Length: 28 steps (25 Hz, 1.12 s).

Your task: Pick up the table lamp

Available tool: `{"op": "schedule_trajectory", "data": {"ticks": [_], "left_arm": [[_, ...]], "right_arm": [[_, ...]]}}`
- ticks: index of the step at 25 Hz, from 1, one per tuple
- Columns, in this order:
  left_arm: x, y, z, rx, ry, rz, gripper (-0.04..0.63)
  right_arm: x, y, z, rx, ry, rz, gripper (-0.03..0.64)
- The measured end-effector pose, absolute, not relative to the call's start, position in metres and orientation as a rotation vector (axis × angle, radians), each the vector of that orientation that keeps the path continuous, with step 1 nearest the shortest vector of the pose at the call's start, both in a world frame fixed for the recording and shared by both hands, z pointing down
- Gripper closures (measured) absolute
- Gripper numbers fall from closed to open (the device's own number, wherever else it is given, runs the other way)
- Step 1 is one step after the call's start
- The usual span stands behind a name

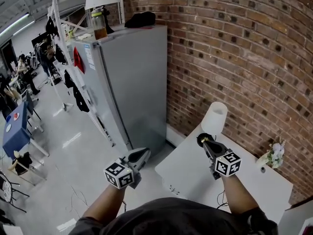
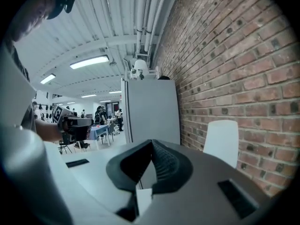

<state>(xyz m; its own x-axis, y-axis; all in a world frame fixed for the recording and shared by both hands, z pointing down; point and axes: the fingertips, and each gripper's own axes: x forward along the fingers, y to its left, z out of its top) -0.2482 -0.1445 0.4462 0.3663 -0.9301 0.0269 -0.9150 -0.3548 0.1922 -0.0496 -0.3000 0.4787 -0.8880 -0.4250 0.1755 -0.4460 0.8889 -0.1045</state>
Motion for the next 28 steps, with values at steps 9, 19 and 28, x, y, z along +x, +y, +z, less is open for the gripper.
{"op": "schedule_trajectory", "data": {"ticks": [9, 19, 28], "left_arm": [[-0.225, -0.215, 0.452, 2.349, -1.769, -0.190, 0.591], [-0.320, -0.216, 0.467, 2.421, -1.706, -0.145, 0.591], [-0.342, -0.209, 0.465, 2.434, -1.719, -0.172, 0.591]], "right_arm": [[-0.048, -0.377, 0.498, 0.538, -2.903, 0.196, 0.623], [-0.096, -0.360, 0.516, 0.729, -2.873, 0.226, 0.623], [-0.120, -0.347, 0.515, 0.707, -2.844, 0.206, 0.623]]}}
